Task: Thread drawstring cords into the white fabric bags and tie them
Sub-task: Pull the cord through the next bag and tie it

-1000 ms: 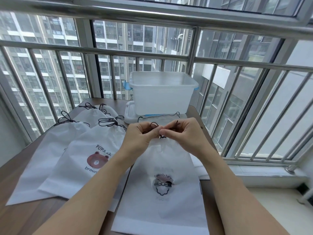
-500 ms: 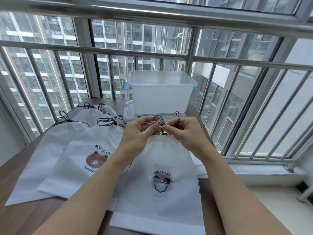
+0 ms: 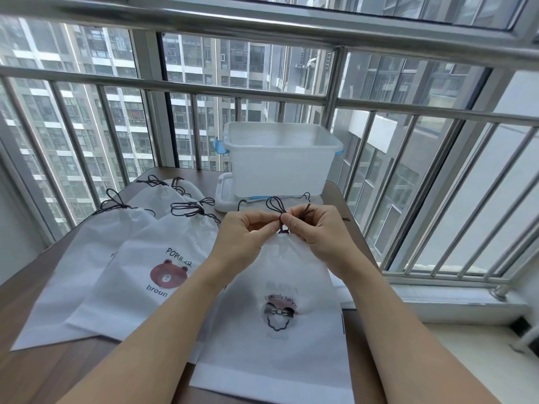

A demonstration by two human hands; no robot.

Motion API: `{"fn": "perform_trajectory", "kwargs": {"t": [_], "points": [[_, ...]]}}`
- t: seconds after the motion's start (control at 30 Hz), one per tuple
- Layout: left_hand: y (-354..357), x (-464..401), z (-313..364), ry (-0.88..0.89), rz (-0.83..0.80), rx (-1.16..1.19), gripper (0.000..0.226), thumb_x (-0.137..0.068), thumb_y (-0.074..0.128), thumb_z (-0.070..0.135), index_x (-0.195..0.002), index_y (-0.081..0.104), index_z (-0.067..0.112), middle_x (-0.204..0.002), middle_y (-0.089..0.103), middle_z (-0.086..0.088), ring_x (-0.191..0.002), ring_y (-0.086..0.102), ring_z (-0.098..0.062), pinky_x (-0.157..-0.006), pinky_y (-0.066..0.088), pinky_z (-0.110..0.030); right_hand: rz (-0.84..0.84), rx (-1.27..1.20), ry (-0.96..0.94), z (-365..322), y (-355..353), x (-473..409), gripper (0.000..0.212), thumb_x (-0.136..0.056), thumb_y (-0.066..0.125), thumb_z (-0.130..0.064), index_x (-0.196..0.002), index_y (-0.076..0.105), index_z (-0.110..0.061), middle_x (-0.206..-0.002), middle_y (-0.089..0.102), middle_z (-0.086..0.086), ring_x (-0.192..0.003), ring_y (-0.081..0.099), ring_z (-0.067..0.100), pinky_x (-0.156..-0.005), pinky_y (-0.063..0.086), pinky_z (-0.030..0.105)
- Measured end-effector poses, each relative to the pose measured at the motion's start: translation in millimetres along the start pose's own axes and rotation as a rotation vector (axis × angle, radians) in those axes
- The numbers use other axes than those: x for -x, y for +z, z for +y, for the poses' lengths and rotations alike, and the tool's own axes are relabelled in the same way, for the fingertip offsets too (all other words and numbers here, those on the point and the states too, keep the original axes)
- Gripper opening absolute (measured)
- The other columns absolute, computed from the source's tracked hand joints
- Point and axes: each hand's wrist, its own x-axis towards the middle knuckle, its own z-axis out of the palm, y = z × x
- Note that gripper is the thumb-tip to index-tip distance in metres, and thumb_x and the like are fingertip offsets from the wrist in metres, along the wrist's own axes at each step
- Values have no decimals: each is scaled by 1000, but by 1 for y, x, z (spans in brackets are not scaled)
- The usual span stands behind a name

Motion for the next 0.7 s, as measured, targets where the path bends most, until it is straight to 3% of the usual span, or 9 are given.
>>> {"fn": "perform_trajectory", "kwargs": {"t": [0.3,0.47,0.57,0.7], "points": [[0,-1,-3,-74,-30,5,7,-84,77,12,-90,80,16,-90,78,-4,-93,73,-20,-93,54,-33,-4,-11,49,0,0,1,11,-93,69,-4,-82,70,-6,-67,65,1,-56,56,6,-57,44,16],[-1,-3,0,-212,-42,171,6,-85,74,16,-86,78,12,-89,77,-6,-84,69,-15,-85,50,-29,57,45,-4,0,1,-1,14,-92,71,-6,-79,70,-9,-70,70,-2,-64,60,8,-62,47,18],[-1,-2,5,-296,-107,306,14,-89,69,16,-96,77,7,-92,76,-7,-84,68,-16,-77,54,-24,47,5,-8,1,3,-1,12,-93,69,-4,-81,70,-8,-76,73,2,-71,66,10,-69,51,20],[4,-1,4,-331,-83,249,24,-94,62,22,-100,75,3,-92,72,-8,-81,65,-14,-73,51,-24,43,60,-28,4,3,-2,10,-92,70,-2,-83,71,-1,-81,74,11,-76,68,16,-74,53,24]]}}
